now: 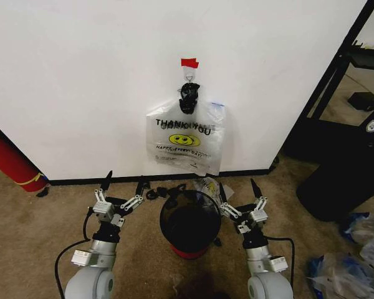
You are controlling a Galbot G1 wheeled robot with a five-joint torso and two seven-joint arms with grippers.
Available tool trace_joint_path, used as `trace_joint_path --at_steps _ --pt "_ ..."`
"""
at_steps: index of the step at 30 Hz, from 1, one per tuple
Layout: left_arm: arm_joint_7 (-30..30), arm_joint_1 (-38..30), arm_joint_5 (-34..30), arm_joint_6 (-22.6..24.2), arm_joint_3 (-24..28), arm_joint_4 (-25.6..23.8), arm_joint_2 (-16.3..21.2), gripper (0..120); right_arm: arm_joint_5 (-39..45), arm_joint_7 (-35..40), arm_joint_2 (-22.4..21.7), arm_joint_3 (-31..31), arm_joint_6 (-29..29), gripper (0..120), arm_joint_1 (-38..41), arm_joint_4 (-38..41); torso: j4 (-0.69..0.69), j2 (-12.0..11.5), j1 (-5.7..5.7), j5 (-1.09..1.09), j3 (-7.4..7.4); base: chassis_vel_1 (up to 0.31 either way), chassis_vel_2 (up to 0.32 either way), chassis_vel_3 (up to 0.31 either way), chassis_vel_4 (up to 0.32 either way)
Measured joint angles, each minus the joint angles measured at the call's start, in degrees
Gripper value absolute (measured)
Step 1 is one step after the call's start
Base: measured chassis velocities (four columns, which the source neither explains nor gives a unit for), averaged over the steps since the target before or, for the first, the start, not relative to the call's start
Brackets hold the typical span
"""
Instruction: Pick up the garbage bag from the wall and place it over the trash bin.
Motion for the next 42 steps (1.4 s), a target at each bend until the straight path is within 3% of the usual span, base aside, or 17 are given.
trace_joint_path --at_steps 7,13,18,26,42 --pt "0.1 0.3 1.4 -0.9 1.1 1.0 -0.2 100 28.4 -2.7 -2.9 -8.8 -7.9 100 8.5 -2.5 0.0 0.0 0.0 0.01 0.0 0.0 0.0 0.0 0.0" --pt "0.1 -0.3 1.8 -0.9 1.1 1.6 0.3 100 42.2 -1.8 -4.2 -13.3 -14.6 100 17.8 -2.8 0.0 0.0 0.0 0.0 0.0 0.0 0.0 0.0 0.0" --pt "0.0 -0.6 1.8 -0.8 0.7 2.1 0.7 100 45.5 -1.4 -4.6 -13.9 -16.0 100 23.2 -5.3 0.01 0.0 0.0 0.0 0.01 0.0 0.0 0.0 0.0" --pt "-0.3 -2.5 1.7 -1.2 0.4 4.9 1.2 100 55.8 -8.1 -4.3 -15.5 -18.3 100 37.4 -19.4 0.0 0.0 0.0 0.0 0.01 0.0 0.0 0.0 0.0" --pt "-0.8 -3.4 1.7 -1.5 0.2 6.5 2.0 100 54.1 -16.4 2.7 -15.3 -18.9 100 48.6 -35.5 0.01 0.0 0.01 0.0 0.0 0.0 0.0 0.0 0.0"
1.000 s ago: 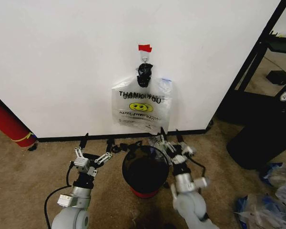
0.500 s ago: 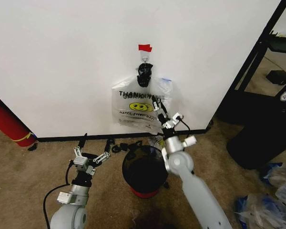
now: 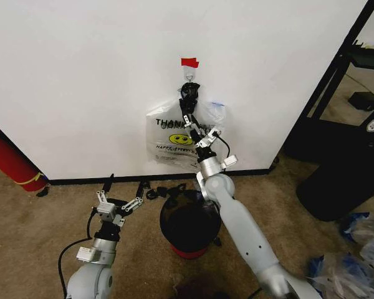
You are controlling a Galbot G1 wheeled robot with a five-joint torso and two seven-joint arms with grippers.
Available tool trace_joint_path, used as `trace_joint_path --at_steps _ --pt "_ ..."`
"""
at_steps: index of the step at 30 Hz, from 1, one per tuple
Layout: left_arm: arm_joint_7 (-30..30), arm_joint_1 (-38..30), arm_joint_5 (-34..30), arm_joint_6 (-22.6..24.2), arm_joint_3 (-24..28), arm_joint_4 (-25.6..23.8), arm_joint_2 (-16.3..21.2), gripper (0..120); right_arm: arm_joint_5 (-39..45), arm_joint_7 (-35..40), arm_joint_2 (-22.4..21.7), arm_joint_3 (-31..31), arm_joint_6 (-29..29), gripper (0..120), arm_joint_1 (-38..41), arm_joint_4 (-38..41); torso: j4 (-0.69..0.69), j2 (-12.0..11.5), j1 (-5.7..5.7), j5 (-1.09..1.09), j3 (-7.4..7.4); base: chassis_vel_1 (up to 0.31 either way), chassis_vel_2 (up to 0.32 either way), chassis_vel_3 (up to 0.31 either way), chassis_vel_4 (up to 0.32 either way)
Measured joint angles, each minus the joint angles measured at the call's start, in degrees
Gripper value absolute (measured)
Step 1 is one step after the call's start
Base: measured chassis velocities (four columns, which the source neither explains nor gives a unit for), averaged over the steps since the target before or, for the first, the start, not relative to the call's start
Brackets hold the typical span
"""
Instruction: Pick up the garbage bag from the wall and place it over the trash bin.
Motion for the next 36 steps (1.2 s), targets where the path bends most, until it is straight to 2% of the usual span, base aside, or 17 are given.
trace_joint_path --at_steps 10,12,16,17,23,25,27,31,32,36 --pt "-0.3 0.1 0.0 -0.4 -0.1 0.3 0.0 100 -1.0 -1.1 0.9 1.2 0.3 100 1.2 -2.5 -0.01 0.0 -0.01 0.0 0.0 0.0 0.0 0.0 0.0" --pt "-0.3 0.1 0.1 -0.5 0.0 0.3 0.0 100 -1.1 -1.3 1.0 1.3 0.4 95 1.5 -2.7 -0.01 0.0 -0.01 0.0 0.0 0.0 0.0 0.0 0.0" --pt "-0.3 0.5 0.2 -0.6 0.0 0.1 0.2 100 -1.1 -1.4 1.1 1.5 0.5 80 1.8 -2.5 0.0 0.0 -0.01 0.0 0.0 0.0 0.0 0.0 0.0" --pt "-0.3 0.5 0.2 -0.6 0.0 0.1 0.2 100 -1.1 -1.4 1.1 1.5 0.5 80 1.8 -2.5 0.0 0.0 -0.01 0.0 0.0 0.0 0.0 0.0 0.0" --pt "-0.4 0.9 0.2 -0.9 -0.1 -0.2 0.3 100 -1.2 -1.6 0.7 1.5 0.5 54 1.8 -1.9 0.0 0.0 -0.01 0.0 0.0 0.0 0.0 0.0 0.0" --pt "-0.4 0.9 0.2 -1.0 -0.1 -0.2 0.3 100 -1.2 -1.6 0.7 1.6 0.5 53 1.8 -1.9 0.0 0.0 -0.01 0.01 0.0 0.0 0.0 0.0 0.0" --pt "-0.4 1.1 0.2 -1.1 -0.1 -0.3 0.4 100 -1.4 -1.6 0.3 1.8 0.6 41 1.8 -1.9 0.0 0.0 -0.01 0.01 0.0 0.0 0.0 0.0 0.0" --pt "-0.6 1.1 0.2 -1.2 -0.2 -0.3 0.5 100 -1.6 -1.6 -0.3 2.1 0.6 26 1.9 -2.3 -0.01 0.0 -0.01 0.01 0.0 0.0 0.0 0.0 0.0" --pt "-0.6 1.1 0.2 -1.2 -0.2 -0.3 0.5 100 -1.6 -1.6 -0.3 2.1 0.6 26 1.9 -2.3 -0.01 0.0 -0.01 0.01 0.0 0.0 0.0 0.0 0.0" --pt "-0.6 1.1 0.4 -1.3 0.0 -0.3 0.1 100 -1.7 -1.6 -0.7 2.4 0.6 8 2.2 -2.6 0.0 0.0 -0.01 0.01 0.0 0.0 0.0 0.0 0.0"
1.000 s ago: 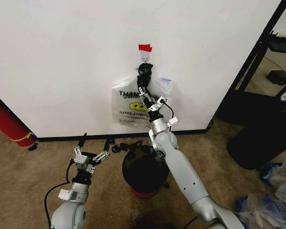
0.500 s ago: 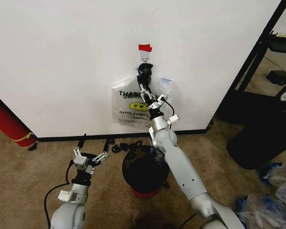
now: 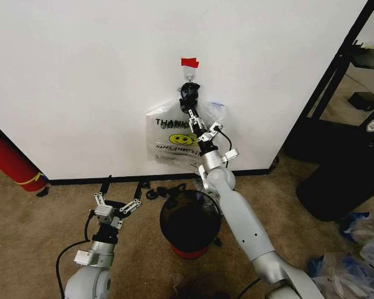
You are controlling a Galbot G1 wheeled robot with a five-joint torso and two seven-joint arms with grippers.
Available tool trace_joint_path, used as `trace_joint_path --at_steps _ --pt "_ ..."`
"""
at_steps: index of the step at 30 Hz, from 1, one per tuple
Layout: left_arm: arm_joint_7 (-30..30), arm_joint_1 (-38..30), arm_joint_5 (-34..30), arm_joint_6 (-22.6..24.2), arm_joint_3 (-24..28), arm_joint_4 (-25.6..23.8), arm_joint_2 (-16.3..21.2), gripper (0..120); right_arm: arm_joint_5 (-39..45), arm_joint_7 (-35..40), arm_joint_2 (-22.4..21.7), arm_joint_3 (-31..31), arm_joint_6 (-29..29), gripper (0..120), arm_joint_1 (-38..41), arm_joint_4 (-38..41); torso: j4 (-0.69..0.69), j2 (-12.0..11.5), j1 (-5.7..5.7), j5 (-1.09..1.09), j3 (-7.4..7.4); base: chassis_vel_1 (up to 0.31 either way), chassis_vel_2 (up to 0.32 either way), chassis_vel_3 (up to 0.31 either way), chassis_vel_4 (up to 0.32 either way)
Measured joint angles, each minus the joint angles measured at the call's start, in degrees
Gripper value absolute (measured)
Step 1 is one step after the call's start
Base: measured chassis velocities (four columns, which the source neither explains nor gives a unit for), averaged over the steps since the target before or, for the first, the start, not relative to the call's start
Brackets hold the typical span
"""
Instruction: Pick up the garbage bag from the wall and place it over the trash bin.
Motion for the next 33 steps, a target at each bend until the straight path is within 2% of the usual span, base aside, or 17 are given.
trace_joint_path --at_steps 2,13,27,33 --pt "0.0 0.0 0.2 -0.1 0.1 0.2 -0.2 100 -0.1 -0.1 -0.2 0.2 0.0 0 0.2 -0.1 0.0 0.0 0.0 0.0 0.0 0.0 0.0 0.0 0.0" --pt "0.0 0.1 0.8 -0.3 0.2 0.3 -0.8 100 -1.1 -0.4 -1.0 -0.1 0.0 0 -1.1 1.5 0.0 0.0 0.0 0.0 0.0 0.0 0.0 0.0 0.0" --pt "-0.2 0.7 0.8 -1.2 0.3 0.2 -0.7 100 -2.7 -2.1 -2.2 0.1 0.0 0 -8.5 5.9 0.0 0.0 0.0 0.0 0.0 0.0 0.0 0.0 0.0" --pt "-0.8 1.3 0.5 -1.5 -0.1 -0.6 -0.3 100 -4.6 -5.3 -3.2 1.6 0.0 0 -15.6 9.0 0.0 0.0 0.0 0.0 0.0 0.0 0.0 0.0 0.0"
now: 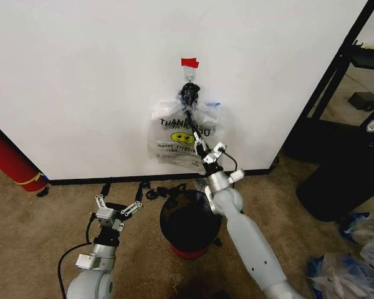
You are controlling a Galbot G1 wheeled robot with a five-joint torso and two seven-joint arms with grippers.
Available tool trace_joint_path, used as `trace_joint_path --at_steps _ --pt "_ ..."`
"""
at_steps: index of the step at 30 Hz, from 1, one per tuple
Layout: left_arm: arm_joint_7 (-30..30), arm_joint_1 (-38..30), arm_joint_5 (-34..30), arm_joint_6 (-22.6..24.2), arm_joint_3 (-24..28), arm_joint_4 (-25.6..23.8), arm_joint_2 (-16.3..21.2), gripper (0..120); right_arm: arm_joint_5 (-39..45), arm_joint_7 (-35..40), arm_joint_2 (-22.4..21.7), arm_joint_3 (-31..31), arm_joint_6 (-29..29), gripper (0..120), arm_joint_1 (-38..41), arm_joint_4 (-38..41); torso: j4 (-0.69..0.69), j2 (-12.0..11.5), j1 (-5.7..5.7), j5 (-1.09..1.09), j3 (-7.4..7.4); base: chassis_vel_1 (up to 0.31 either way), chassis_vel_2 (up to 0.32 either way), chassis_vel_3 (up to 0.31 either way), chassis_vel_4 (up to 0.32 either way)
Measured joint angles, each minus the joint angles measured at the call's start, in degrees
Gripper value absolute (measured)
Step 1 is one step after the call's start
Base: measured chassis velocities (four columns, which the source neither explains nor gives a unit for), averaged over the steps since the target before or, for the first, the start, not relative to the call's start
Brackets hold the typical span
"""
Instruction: Pick up the garbage bag from the wall and place it over the trash bin.
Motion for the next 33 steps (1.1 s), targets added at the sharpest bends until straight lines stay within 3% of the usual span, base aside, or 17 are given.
trace_joint_path --at_steps 22,33 --pt "0.1 3.1 0.2 -0.7 0.5 -3.4 -1.2 100 -12.6 -19.6 -3.8 11.5 0.0 0 -23.6 11.0 0.0 0.0 0.0 0.0 0.0 0.0 0.0 0.0 0.0" --pt "0.3 4.1 0.5 -1.3 1.1 -3.7 -1.7 100 -15.1 -24.7 -3.5 15.3 2.4 0 -29.1 10.0 0.0 0.0 0.0 0.01 0.0 0.0 0.0 0.0 0.0"
